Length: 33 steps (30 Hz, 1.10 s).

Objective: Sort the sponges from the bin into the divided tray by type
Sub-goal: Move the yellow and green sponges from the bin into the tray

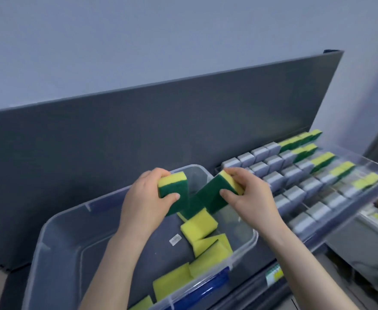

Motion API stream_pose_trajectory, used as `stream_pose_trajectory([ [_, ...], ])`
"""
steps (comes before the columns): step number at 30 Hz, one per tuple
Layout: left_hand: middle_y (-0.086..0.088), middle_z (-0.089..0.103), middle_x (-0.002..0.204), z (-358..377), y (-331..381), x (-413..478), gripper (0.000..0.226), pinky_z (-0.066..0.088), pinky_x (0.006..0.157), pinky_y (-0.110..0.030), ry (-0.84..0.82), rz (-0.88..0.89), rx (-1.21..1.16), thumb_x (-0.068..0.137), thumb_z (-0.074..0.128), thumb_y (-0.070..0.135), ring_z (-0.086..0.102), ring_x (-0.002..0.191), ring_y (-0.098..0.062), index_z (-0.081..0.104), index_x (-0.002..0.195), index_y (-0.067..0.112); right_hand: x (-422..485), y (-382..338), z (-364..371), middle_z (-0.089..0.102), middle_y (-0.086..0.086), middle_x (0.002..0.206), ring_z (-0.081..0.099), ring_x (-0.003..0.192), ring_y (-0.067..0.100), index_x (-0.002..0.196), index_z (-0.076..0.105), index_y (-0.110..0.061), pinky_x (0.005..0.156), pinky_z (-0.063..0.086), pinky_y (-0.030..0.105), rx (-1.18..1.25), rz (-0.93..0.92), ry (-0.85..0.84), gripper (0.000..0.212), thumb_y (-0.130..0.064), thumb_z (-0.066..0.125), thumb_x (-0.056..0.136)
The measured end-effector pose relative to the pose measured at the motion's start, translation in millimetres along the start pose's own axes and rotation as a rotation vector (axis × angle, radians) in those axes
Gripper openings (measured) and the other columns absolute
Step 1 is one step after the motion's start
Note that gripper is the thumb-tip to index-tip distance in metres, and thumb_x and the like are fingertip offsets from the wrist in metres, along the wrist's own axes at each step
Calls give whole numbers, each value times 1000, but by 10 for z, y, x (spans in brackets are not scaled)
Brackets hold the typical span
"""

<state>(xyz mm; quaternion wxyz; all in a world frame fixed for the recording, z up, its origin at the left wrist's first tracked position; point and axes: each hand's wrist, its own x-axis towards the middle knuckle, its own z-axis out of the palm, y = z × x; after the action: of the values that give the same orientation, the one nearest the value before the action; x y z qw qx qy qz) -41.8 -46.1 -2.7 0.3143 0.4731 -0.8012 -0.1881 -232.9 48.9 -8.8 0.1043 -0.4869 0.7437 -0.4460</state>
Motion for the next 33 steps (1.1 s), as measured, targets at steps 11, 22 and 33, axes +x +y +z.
stream_pose_trajectory([
  [11, 14, 58, 97, 774, 1255, -178, 36, 52, 77, -37, 13, 109, -133, 77, 74, 21, 59, 84, -13, 63, 108, 35, -251, 726, -1367, 63, -20, 102, 58, 98, 2, 115, 60, -33, 72, 40, 4, 74, 72, 159, 41, -13, 70, 80],
  [22, 14, 56, 106, 1650, 2466, -488, 40, 55, 79, -38, -22, 173, -191, 79, 75, 17, 60, 90, -13, 63, 115, 29, -484, 1631, -2601, 61, -17, 106, 55, 97, 4, 117, 60, -35, 67, 39, 5, 62, 120, 242, 44, -11, 68, 82],
  [33, 16, 56, 108, 2313, 3102, -647, 41, 39, 69, -14, -90, 231, -104, 80, 73, 18, 51, 92, -5, 62, 118, 29, -586, 2396, -3238, 61, -13, 105, 56, 85, 2, 116, 60, -36, 58, 43, 6, 21, 144, 222, 45, -8, 67, 82],
])
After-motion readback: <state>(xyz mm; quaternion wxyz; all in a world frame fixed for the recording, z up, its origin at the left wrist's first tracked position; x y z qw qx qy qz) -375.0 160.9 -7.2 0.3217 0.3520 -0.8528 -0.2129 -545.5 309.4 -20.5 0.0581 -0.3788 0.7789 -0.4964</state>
